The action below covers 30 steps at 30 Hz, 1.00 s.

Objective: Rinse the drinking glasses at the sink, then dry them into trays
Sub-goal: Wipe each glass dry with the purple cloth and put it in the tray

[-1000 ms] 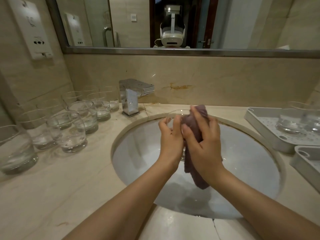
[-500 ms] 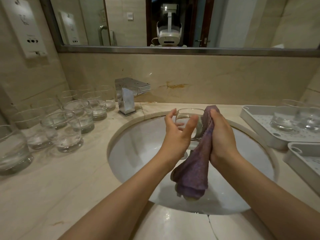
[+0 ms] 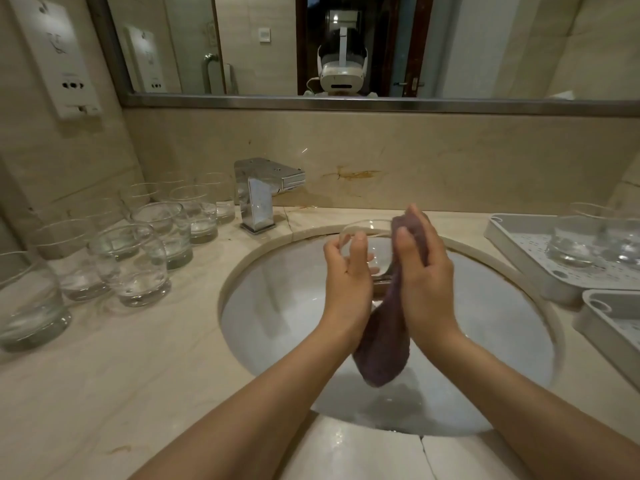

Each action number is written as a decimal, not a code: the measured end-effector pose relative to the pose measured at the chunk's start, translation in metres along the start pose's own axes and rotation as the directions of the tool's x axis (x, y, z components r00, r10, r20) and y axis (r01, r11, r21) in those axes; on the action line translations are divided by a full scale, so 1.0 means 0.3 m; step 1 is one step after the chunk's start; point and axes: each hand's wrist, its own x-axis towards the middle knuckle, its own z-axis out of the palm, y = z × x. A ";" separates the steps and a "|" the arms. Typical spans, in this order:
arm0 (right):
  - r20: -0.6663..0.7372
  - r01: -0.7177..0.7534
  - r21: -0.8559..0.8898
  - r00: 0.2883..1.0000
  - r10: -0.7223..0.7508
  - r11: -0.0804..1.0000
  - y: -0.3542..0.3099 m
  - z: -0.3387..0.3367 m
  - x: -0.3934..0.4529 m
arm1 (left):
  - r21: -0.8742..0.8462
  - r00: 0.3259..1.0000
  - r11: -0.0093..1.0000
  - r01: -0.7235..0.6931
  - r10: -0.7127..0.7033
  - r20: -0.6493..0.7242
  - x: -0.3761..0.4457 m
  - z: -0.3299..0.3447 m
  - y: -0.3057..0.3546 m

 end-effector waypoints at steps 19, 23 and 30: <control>0.154 0.417 -0.387 0.909 -0.388 0.823 0.011 0.004 -0.031 | -0.023 0.999 0.999 -0.032 0.031 -0.021 0.022 -0.011 0.008; 0.022 0.244 -0.213 0.969 -0.245 0.946 0.006 0.008 -0.021 | 0.014 1.000 1.000 -0.021 0.021 0.013 0.006 0.000 -0.003; 0.134 -0.495 0.443 0.861 0.490 0.748 -0.044 -0.051 0.069 | 0.078 0.987 0.997 -0.016 0.003 0.163 0.000 0.003 0.018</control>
